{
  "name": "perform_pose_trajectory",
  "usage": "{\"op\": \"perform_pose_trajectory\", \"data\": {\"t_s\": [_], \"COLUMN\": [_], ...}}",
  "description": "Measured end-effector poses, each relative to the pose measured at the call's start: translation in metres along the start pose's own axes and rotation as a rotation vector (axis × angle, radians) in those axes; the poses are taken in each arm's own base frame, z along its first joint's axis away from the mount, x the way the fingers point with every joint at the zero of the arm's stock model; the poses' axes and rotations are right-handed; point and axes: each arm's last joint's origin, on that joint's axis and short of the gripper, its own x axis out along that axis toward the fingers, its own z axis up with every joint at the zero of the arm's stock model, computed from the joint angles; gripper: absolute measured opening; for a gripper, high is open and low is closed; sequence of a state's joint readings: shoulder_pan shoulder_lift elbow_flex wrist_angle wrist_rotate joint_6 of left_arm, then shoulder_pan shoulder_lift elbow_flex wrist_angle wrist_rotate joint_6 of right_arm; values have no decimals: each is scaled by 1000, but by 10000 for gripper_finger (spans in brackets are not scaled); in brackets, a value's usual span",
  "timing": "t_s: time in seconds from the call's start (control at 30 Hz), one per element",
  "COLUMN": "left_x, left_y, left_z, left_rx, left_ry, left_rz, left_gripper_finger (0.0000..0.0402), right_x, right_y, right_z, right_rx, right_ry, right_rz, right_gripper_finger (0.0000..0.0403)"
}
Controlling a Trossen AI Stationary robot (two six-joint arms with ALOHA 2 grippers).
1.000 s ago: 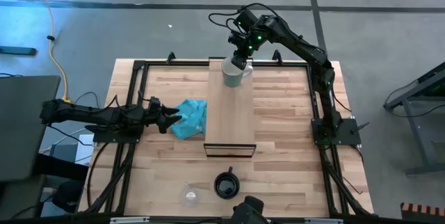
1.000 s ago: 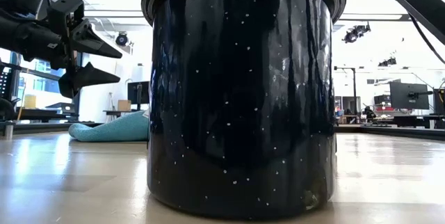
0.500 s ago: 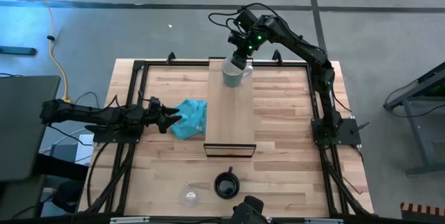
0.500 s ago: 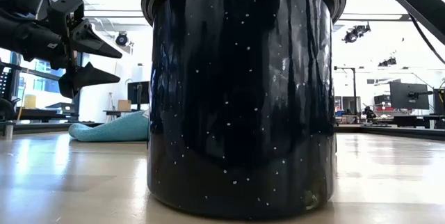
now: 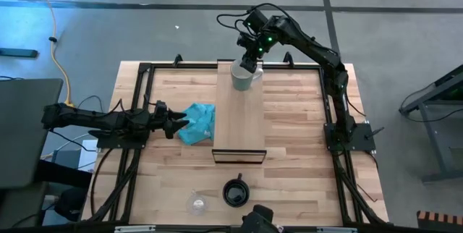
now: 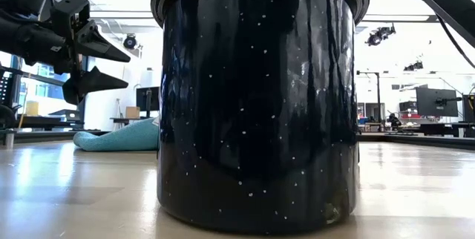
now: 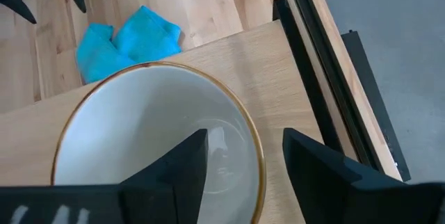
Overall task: Stack small to large cups/mugs on shelf
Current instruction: Put the black mug on the shelf
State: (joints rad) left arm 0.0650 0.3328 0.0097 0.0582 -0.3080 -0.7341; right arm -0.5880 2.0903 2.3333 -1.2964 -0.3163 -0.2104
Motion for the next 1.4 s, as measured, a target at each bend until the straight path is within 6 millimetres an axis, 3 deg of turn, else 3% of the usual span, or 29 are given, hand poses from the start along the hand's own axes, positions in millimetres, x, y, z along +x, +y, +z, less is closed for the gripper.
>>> {"op": "perform_pose_trajectory", "data": {"t_s": [1.4], "left_x": [0], "left_y": [0], "left_z": [0], "left_rx": [0], "left_ry": [0], "left_rz": [0], "left_gripper_finger": [271], "right_x": [-15], "right_y": [4], "right_z": [-1], "right_rx": [-200], "right_ry": [-8], "right_rz": [-15], "right_gripper_finger": [179]}}
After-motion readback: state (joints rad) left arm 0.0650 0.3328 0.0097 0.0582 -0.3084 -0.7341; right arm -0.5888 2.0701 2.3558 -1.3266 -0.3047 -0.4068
